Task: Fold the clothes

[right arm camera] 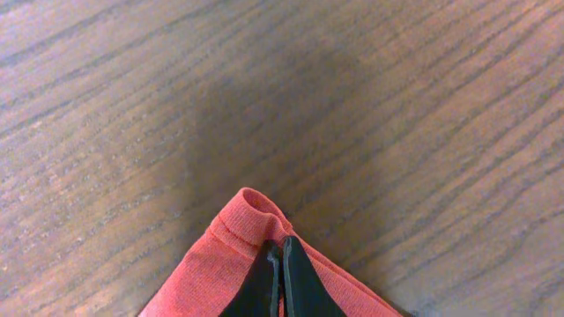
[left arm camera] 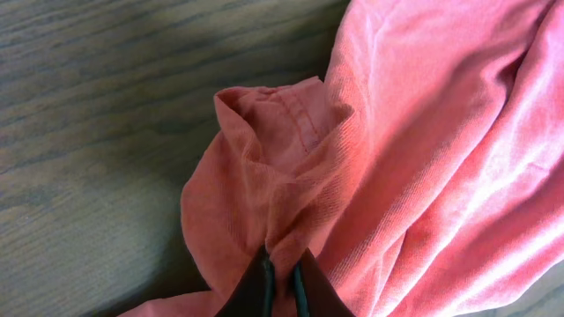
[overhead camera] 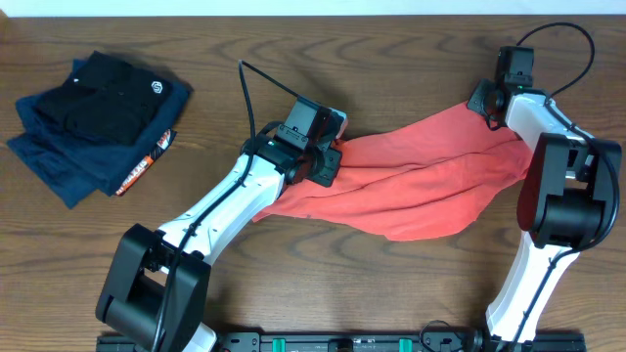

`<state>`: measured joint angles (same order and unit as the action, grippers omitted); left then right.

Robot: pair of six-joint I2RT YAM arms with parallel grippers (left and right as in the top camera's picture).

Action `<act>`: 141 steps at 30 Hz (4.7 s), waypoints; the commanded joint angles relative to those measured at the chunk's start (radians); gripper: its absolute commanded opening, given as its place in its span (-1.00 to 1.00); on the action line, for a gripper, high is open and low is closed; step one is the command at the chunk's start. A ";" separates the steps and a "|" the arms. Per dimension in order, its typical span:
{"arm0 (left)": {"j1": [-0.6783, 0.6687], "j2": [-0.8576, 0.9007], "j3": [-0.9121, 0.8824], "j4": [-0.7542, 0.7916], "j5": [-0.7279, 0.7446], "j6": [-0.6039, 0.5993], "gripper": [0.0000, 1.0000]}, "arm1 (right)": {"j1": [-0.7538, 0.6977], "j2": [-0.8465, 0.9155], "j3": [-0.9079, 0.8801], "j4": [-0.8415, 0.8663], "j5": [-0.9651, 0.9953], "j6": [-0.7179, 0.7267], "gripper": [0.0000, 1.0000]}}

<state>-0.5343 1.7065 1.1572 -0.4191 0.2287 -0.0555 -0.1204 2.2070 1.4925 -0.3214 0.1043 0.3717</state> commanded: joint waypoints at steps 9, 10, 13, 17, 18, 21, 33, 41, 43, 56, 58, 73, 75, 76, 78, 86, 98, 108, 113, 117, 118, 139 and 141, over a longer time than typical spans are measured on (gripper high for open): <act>0.002 0.005 -0.001 -0.006 -0.063 -0.008 -0.88 | -0.038 -0.283 -0.019 -0.177 0.016 -0.055 -0.98; 0.002 0.005 -0.001 -0.006 -0.066 -0.008 -0.88 | -0.038 -0.328 -0.019 -0.204 0.028 -0.055 -0.98; 0.002 0.005 -0.001 -0.006 -0.065 -0.009 -0.88 | -0.040 -0.438 -0.019 -0.283 0.035 -0.072 -0.98; 0.002 0.005 -0.001 -0.006 -0.065 -0.009 -0.88 | -0.040 -0.523 -0.019 -0.390 0.101 -0.074 -0.98; 0.002 0.005 -0.001 -0.006 -0.065 -0.009 -0.88 | -0.040 -0.533 -0.019 -0.410 0.117 -0.074 -0.98; 0.002 0.005 -0.001 -0.006 -0.065 -0.009 -0.88 | -0.041 -0.544 -0.019 -0.475 0.154 -0.073 -0.98; 0.006 -0.042 -0.001 -0.017 -0.066 -0.008 -0.71 | -0.066 -0.546 -0.019 -0.563 0.150 -0.074 -0.98; 0.011 -0.046 -0.001 -0.056 -0.065 -0.008 0.55 | -0.093 -0.634 -0.019 -0.631 0.151 -0.073 -0.98; 0.011 -0.046 -0.001 -0.056 -0.065 -0.008 0.55 | -0.104 -0.664 -0.019 -0.665 0.153 -0.074 -0.98; 0.011 -0.034 -0.010 -0.055 -0.065 -0.008 0.52 | -0.184 -0.863 -0.019 -0.824 0.150 -0.061 -0.98; 0.011 -0.019 -0.010 -0.055 -0.064 -0.008 0.52 | -0.184 -0.869 -0.019 -0.827 0.150 -0.066 -0.98; -0.003 0.119 -0.011 -0.020 -0.053 0.011 -0.21 | -0.184 -0.854 -0.019 -0.848 0.127 -0.066 -0.98; -0.010 0.129 -0.011 -0.012 -0.054 0.030 -0.88 | -0.184 -0.854 -0.019 -0.848 0.127 -0.066 -0.98; -0.011 0.130 -0.011 -0.010 -0.055 0.030 -0.88 | -0.184 -0.854 -0.019 -0.849 0.127 -0.066 -0.98; -0.010 0.125 -0.008 -0.009 -0.055 0.030 -0.88 | -0.184 -0.854 -0.019 -0.850 0.127 -0.066 -0.98; 0.058 -0.007 0.061 -0.008 -0.066 0.056 -0.88 | -0.184 -0.853 -0.019 -0.848 0.127 -0.073 -0.98; 0.237 -0.145 0.229 0.488 -0.222 0.056 -0.88 | -0.185 -0.850 -0.018 -0.286 -0.038 -0.082 -0.98; 0.334 -0.165 0.565 0.017 -0.054 0.047 -0.88 | -0.188 -0.855 0.062 -0.462 -0.042 -0.111 -0.98; 0.286 -0.100 0.530 -0.135 0.011 0.047 -0.87 | -0.185 -0.855 0.061 -0.742 -0.056 -0.111 -0.98; 0.243 0.022 0.524 -0.108 0.035 0.048 0.21 | -0.185 -0.855 0.061 -0.813 -0.056 -0.112 -0.98; 0.233 0.055 0.524 -0.091 0.056 0.054 0.37 | -0.185 -0.855 0.061 -0.821 -0.056 -0.112 -0.98; -0.003 0.635 0.631 0.307 -0.102 0.328 0.72 | -0.171 -0.854 0.061 -0.880 -0.056 -0.119 -0.97; -0.015 0.659 0.631 0.334 -0.110 0.332 0.73 | -0.171 -0.854 0.061 -0.880 -0.056 -0.119 -0.97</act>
<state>-0.5320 2.3314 1.7641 -0.1024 0.1715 0.2008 -0.2970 1.3586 1.5417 -1.2003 0.0513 0.2718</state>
